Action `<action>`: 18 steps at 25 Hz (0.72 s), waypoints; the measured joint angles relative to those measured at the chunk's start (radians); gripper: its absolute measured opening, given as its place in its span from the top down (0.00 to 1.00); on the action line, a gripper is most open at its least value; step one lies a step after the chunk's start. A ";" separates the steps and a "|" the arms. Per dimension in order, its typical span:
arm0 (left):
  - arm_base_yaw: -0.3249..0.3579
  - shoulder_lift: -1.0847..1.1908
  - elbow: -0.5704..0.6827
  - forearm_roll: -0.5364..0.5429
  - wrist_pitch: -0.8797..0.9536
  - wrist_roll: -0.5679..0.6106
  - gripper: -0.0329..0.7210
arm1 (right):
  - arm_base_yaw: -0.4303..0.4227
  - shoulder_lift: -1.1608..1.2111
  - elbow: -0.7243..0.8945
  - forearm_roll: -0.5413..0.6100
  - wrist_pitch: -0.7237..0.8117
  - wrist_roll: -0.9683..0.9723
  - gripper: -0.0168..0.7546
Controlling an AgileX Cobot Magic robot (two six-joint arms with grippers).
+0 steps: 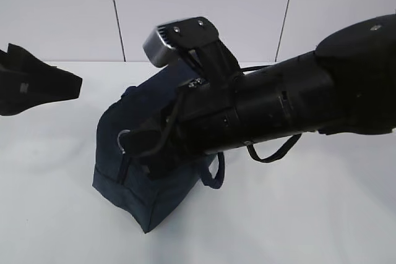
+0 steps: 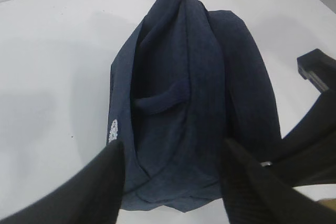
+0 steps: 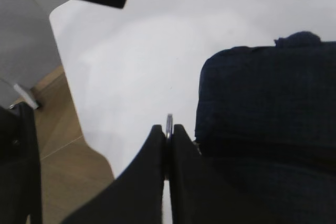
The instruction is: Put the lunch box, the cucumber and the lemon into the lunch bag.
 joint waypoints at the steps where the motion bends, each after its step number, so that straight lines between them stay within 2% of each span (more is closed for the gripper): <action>1: 0.000 0.000 0.000 0.000 0.000 0.000 0.42 | -0.015 0.000 0.000 -0.029 0.037 0.027 0.95; 7: 0.000 0.000 0.000 0.000 0.004 0.000 0.42 | -0.117 -0.002 -0.020 -0.161 0.208 0.142 0.95; 12: 0.000 0.000 0.000 -0.019 0.016 0.006 0.42 | -0.178 -0.002 -0.119 -0.381 0.319 0.256 0.95; 15: 0.000 0.000 0.000 -0.076 0.035 0.054 0.42 | -0.184 -0.002 -0.177 -0.496 0.362 0.300 0.95; 18: 0.000 0.000 0.000 -0.158 0.075 0.146 0.42 | -0.186 -0.002 -0.217 -0.541 0.413 0.317 0.95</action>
